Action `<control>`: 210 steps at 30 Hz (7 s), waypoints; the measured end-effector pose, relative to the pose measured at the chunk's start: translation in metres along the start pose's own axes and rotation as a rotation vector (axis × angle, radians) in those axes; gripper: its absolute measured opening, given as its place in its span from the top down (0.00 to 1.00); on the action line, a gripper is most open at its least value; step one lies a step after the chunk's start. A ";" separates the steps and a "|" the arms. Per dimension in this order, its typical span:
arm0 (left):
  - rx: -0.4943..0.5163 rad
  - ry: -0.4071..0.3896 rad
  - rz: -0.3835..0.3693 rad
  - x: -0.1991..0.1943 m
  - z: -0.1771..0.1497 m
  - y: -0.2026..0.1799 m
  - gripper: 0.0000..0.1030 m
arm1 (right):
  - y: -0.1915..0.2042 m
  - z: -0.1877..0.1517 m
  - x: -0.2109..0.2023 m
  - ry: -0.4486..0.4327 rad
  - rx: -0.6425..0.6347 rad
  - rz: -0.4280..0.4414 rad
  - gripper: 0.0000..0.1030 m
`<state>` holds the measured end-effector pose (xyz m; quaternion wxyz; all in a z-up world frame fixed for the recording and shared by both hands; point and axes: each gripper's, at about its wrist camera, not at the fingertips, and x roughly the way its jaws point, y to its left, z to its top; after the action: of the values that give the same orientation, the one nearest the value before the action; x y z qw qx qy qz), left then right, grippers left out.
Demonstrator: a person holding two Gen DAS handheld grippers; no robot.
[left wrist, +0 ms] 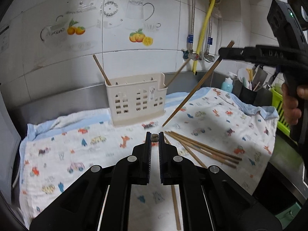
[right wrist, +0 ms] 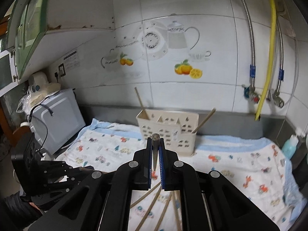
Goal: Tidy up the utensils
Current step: 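Raise the left tool's chopstick over the holder while the right tool carries its own, then open the left tool over the holder while the right tool releases its chopstick, then lower the left tool toward the remaining chopsticks while the right tool follows, then close the left tool on a chopstick while the right tool grasps another, then lift the left tool's chopstick over the holder while the right tool carries its own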
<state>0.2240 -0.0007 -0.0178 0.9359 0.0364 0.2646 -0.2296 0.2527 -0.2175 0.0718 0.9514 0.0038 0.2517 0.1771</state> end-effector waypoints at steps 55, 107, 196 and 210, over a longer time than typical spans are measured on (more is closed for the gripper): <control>-0.056 -0.165 0.168 0.085 0.181 0.069 0.93 | -0.056 0.058 0.147 0.136 -0.031 -0.117 0.93; -0.159 0.165 0.058 -0.006 -0.085 -0.011 0.87 | -0.073 -0.219 0.022 0.349 0.016 -0.080 0.88; -0.070 0.016 0.022 0.003 -0.014 -0.014 0.95 | -0.030 -0.058 -0.008 0.063 -0.063 -0.025 0.93; -0.026 -0.044 0.006 0.016 0.054 -0.002 0.95 | -0.003 0.060 0.007 -0.050 -0.147 0.008 0.93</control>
<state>0.2612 -0.0189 0.0208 0.9426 0.0200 0.2467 -0.2240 0.2880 -0.2131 0.1210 0.9545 -0.0605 0.2141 0.1986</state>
